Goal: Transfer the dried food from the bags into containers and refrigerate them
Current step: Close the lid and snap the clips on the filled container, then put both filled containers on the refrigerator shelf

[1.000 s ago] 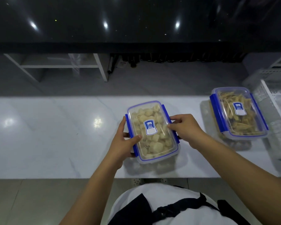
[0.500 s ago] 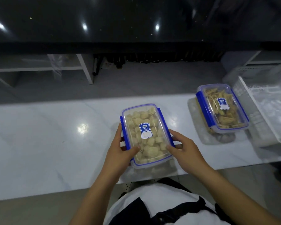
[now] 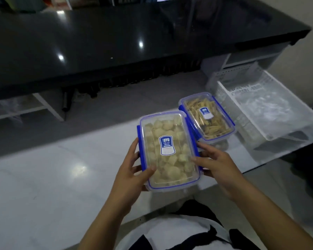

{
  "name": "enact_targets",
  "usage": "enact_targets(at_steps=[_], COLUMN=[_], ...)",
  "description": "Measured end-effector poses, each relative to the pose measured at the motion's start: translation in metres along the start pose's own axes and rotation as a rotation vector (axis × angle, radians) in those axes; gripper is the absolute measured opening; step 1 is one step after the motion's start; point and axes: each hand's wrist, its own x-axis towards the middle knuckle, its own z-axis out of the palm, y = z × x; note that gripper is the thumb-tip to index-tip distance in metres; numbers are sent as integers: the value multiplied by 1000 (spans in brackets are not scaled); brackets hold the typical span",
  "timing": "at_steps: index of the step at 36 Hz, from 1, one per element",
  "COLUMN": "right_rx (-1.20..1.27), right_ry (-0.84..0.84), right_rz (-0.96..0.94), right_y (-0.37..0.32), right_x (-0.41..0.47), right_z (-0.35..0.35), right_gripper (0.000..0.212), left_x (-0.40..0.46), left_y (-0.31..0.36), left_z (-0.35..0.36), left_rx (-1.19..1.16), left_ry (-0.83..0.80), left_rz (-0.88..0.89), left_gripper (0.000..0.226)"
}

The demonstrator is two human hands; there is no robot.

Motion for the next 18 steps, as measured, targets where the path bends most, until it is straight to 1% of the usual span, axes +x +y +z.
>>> enact_targets(at_steps=[2,5,9,13,16,18], right_rx=[59,83,153,234,289,334], right_ry=[-16,-40,26,104,217,326], right_rz=[-14,-52,-85,-125,-150,-171], right_y=[-12,-26,-39,-39,-25,-14], right_x=[-1,-6,-25,-59,-89,-109], right_z=[-20,-52,-107,-177,-228,-256], right_gripper=[43,34,36,41,46,47], left_x=[1,6,15,24,31,33], left_y=[14,36,60,73,73,70], left_z=[14,45,101,172,237,282], left_rx=[64,169,183,188,174,202], left_ry=[-11,-34,-124,-309,-453,-541], left_rz=[69,168,197,261,259,275], left_gripper=[78,77,79,77,71,70])
